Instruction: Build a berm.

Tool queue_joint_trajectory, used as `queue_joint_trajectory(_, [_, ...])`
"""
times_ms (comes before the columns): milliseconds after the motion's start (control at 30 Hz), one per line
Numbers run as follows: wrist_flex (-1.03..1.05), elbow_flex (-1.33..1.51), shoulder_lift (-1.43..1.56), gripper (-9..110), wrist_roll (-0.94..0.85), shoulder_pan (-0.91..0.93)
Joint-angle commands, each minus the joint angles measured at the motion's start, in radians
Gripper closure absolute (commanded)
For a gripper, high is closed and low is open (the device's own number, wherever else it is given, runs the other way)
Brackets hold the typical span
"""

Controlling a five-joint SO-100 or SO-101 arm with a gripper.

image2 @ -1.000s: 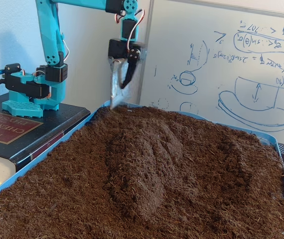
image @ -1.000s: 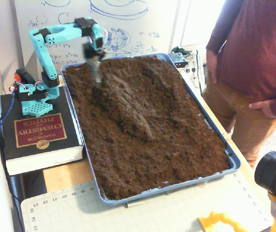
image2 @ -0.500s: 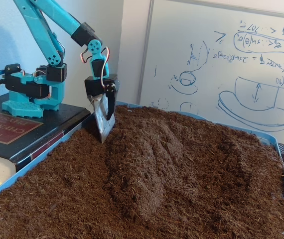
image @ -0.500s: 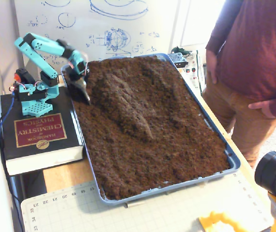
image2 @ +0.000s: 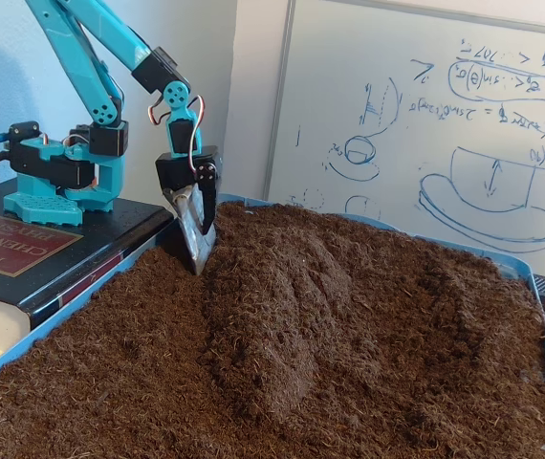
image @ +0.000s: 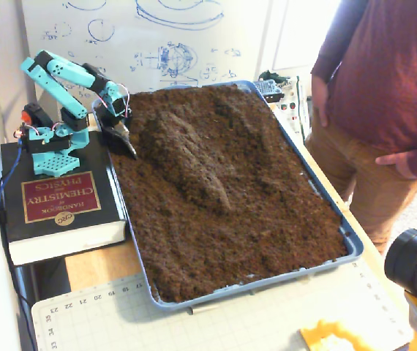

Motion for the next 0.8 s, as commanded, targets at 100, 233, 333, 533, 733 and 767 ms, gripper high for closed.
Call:
queue_joint_trajectory(100, [0.015,0.028,0.196,101,-0.018,-0.003])
queue_joint_trajectory(233, [0.017,0.120,0.359,101,-0.008,0.000])
queue_joint_trajectory(333, [0.032,0.150,0.442,101,-0.015,0.031])
queue_joint_trajectory(533, [0.298,0.140,0.620,101,-0.023,0.098])
queue_joint_trajectory(733, [0.515,0.126,0.729,101,-0.009,0.114])
queue_joint_trajectory(767, [0.509,0.130,0.741,101,-0.009,0.123])
